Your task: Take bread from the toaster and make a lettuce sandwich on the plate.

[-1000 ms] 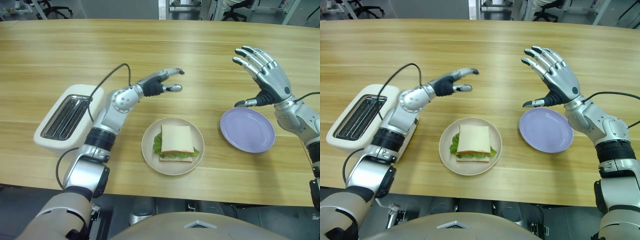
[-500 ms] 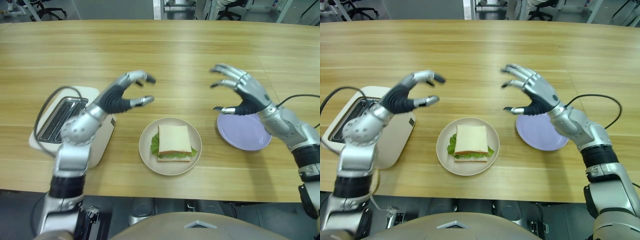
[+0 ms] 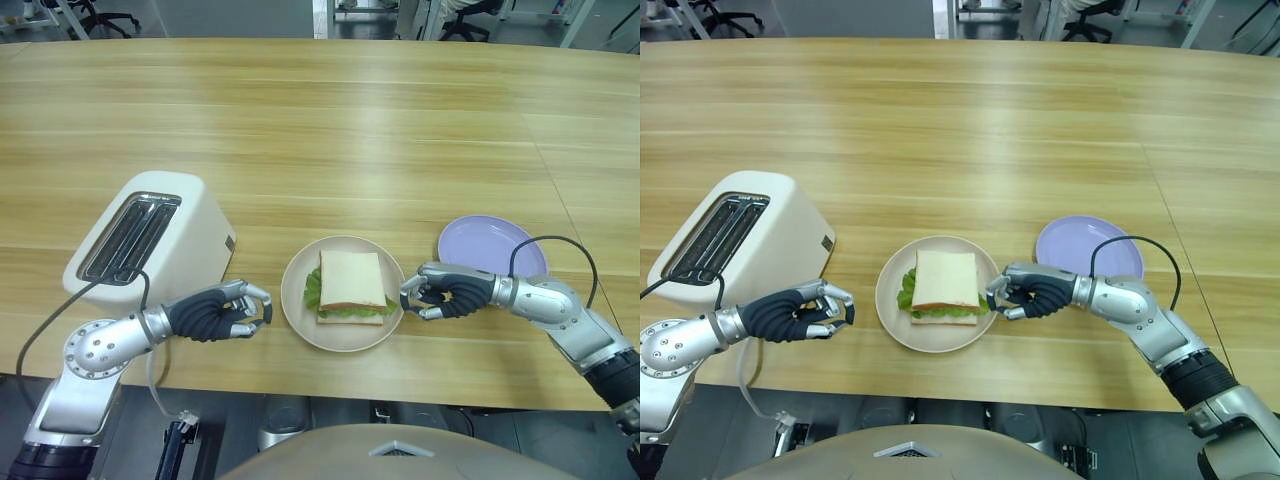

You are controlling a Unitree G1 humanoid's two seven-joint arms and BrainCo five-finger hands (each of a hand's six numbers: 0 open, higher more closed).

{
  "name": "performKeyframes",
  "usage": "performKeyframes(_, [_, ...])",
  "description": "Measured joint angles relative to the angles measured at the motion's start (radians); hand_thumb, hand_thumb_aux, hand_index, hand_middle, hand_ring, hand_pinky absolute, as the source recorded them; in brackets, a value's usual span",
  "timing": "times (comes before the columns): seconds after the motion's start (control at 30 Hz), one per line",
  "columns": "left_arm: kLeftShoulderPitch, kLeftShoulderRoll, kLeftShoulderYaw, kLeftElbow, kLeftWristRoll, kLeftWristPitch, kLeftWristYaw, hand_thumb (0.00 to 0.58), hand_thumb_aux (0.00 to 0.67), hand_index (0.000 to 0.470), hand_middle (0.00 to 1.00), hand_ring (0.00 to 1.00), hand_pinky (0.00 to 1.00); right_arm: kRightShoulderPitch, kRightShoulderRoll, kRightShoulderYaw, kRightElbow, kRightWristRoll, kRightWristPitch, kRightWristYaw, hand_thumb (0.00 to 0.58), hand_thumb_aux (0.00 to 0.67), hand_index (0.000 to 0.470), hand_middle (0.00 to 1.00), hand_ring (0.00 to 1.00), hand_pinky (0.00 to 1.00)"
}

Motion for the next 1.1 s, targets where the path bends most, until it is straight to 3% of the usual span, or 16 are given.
performKeyframes(0.23, [-0.027,0.004,-0.095,0.033,0.052,-0.003,-0.034,0.58,0.67,0.46,1.0,1.0,1.0,0.072,-0.01,-0.04,-0.069,0.07,0.101,0.15,0.58,0.67,0.46,1.0,1.0,1.0])
performKeyframes(0.6, [-0.036,-0.005,-0.257,0.126,0.101,0.0,-0.076,0.58,0.67,0.46,1.0,1.0,1.0,0.125,0.041,-0.026,-0.07,-0.015,0.243,0.27,0.58,0.67,0.46,1.0,1.0,1.0])
performKeyframes(0.83, [-0.069,-0.021,-0.311,0.196,0.134,0.0,-0.08,0.58,0.67,0.46,1.0,1.0,1.0,0.126,0.093,-0.016,-0.037,-0.082,0.245,0.292,0.58,0.67,0.46,1.0,1.0,1.0])
performKeyframes(1.1, [-0.164,-0.06,-0.369,0.339,0.233,-0.013,-0.039,0.58,0.67,0.46,1.0,1.0,1.0,0.076,0.16,0.003,0.079,-0.229,0.17,0.238,0.58,0.67,0.46,1.0,1.0,1.0])
